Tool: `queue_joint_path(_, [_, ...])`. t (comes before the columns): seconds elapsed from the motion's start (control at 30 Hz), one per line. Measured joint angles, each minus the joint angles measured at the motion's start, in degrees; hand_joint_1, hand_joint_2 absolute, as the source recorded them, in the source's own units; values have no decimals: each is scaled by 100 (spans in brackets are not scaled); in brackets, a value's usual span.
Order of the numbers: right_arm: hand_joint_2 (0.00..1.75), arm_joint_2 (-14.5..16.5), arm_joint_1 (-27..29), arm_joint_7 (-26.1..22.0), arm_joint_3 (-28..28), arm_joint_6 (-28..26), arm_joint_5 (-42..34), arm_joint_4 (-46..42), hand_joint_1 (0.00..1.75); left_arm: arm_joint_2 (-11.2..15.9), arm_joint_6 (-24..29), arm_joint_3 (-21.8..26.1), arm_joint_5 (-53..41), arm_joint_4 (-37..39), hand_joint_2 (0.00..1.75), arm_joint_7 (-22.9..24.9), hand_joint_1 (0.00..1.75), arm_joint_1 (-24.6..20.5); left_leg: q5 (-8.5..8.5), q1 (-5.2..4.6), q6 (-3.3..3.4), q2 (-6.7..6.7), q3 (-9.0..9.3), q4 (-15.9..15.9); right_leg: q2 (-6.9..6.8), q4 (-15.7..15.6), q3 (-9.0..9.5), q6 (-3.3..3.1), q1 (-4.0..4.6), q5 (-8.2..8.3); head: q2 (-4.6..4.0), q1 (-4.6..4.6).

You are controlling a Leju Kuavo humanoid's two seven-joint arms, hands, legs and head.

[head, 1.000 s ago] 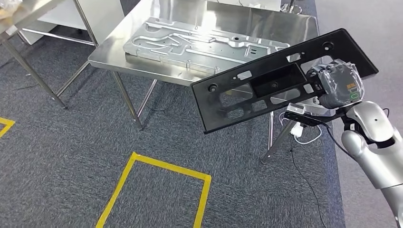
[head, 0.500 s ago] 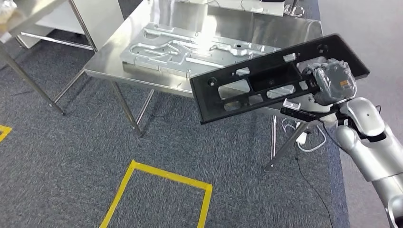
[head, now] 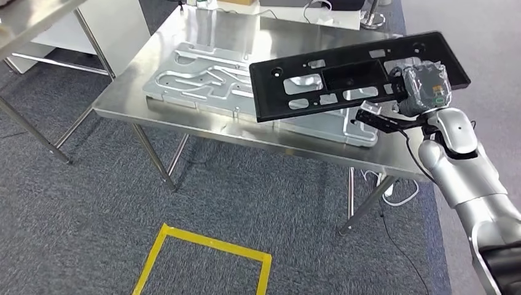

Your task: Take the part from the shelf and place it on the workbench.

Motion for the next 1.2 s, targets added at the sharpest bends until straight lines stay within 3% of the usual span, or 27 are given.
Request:
queue_joint_path(0.07, [175, 60, -159, -35, 34, -32, -5, 244, 175, -1, -3, -15, 2, 0, 175, -3, 0, -17, 4, 23, 42, 1, 120, -94, -19, 167, -43, 50, -17, 17, 0, 1])
queue_joint_path(0.1, [175, 96, -237, -46, 46, -54, -6, 362, 175, -1, -3, -19, 3, 0, 175, -5, 0, -22, -7, 31, 65, -1, 188, -132, -29, 370, -155, 72, -29, -12, 0, 1])
queue_joint_path(0.2, [175, 217, -397, -51, 75, -108, -12, 673, 175, 4, 1, -24, 4, 0, 175, -14, 0, -31, -106, 40, 104, -16, 336, -174, -42, 1280, -787, 158, -67, -354, 1, 1])
queue_joint_path(0.23, [175, 256, -417, -52, 87, -114, -14, 764, 175, 7, 2, -25, 4, 0, 175, -15, 0, -32, -156, 41, 100, -26, 391, -172, -44, 1433, -960, 182, -84, -440, 1, 1])
queue_joint_path(0.27, [175, 289, -430, -53, 100, -115, -14, 840, 175, 9, 3, -27, 4, 0, 175, -15, 0, -32, -212, 43, 93, -37, 456, -167, -48, 1411, -1050, 199, -100, -426, 1, 1])
queue_joint_path(0.3, [175, 320, -441, -57, 112, -117, -14, 905, 175, 9, 2, -28, 4, 0, 175, -15, 0, -31, -271, 45, 81, -46, 532, -161, -54, 1194, -1048, 205, -115, -266, 1, 1])
queue_joint_path(0.37, [175, 372, -478, -64, 125, -122, -15, 1007, 175, 7, -1, -30, 4, 5, 175, -12, 0, -22, -394, 47, 43, -55, 672, -141, -72, 506, -926, 183, -117, 309, -1, -2])
queue_joint_path(0.43, [175, 434, -563, -61, 134, -146, -20, 1132, 175, 5, -3, -33, 3, 14, 175, -5, 0, -22, -485, 47, -20, -62, 728, -137, -84, 88, -835, 111, -75, 656, -2, -4])
queue_joint_path(0.53, [175, 513, -681, -46, 143, -188, -28, 1313, 175, 10, -3, -38, 1, 17, 175, 7, 0, -36, -528, 46, -130, -60, 765, -91, -77, -13, -732, -18, -51, 656, -1, -9])
queue_joint_path(0.6, [175, 588, -787, -73, 145, -199, -45, 1461, 175, 17, -10, -38, -2, 17, 175, 9, 0, -42, -576, 48, -181, -47, 634, 231, -81, -80, -595, -94, -86, 616, -2, -10])
queue_joint_path(0.7, [175, 845, -996, -148, 146, -256, -115, 1815, 175, 20, -32, -39, -6, 17, 175, 9, 0, -46, -878, 87, -251, -30, -23, 1207, -65, -111, -464, -163, -88, 523, -2, -13])
queue_joint_path(0.73, [175, 953, -1027, -170, 146, -283, -139, 1936, 175, 20, -38, -40, -9, 17, 175, 8, 0, -47, -935, 100, -271, -26, -204, 1386, -56, -110, -417, -164, -88, 481, -2, -13])
queue_joint_path(0.77, [175, 1065, -1043, -189, 146, -305, -160, 2046, 175, 21, -40, -43, -14, 17, 175, 6, 0, -47, -880, 110, -287, -22, -293, 1376, -46, -107, -361, -157, -91, 433, -3, -13])
queue_joint_path(0.8, [175, 1183, -1052, -204, 147, -328, -178, 2150, 175, 24, -42, -45, -23, 17, 175, 4, 0, -46, -695, 121, -299, -16, -291, 1175, -37, -101, -296, -142, -98, 379, -3, -14])
queue_joint_path(0.87, [175, 1421, -1079, -215, 148, -385, -210, 2309, 175, 33, -43, -51, -48, 18, 175, 2, 0, -37, -165, 136, -318, -4, -124, 461, -18, -69, -184, -90, -109, 264, -4, -13])
queue_joint_path(0.93, [175, 1644, -1134, -206, 148, -451, -236, 2439, 175, 41, -45, -58, -68, 19, 175, -3, 0, -45, 46, 124, -266, 2, -7, 28, -2, -39, -158, -17, -97, 177, -4, -13])
queue_joint_path(1.07, [175, 2014, -1182, -191, 155, -487, -252, 2611, 175, 44, -47, -86, -103, 20, 175, -15, 0, -73, 18, 134, -88, -10, 114, -76, -12, 111, -175, 83, -91, 130, -4, -14])
queue_joint_path(1.1, [175, 2100, -1188, -191, 158, -493, -256, 2647, 175, 45, -48, -96, -110, 20, 175, -11, 0, -73, 10, 143, -57, -15, 169, -100, -25, 320, -284, 91, -94, 87, -4, -13])
queue_joint_path(1.2, [175, 2320, -1191, -186, 167, -506, -267, 2754, 175, 53, -72, -128, -119, 20, 175, -21, 0, -74, -60, 138, -8, -29, 288, -132, -48, 1314, -921, 120, -96, -250, -4, -13])
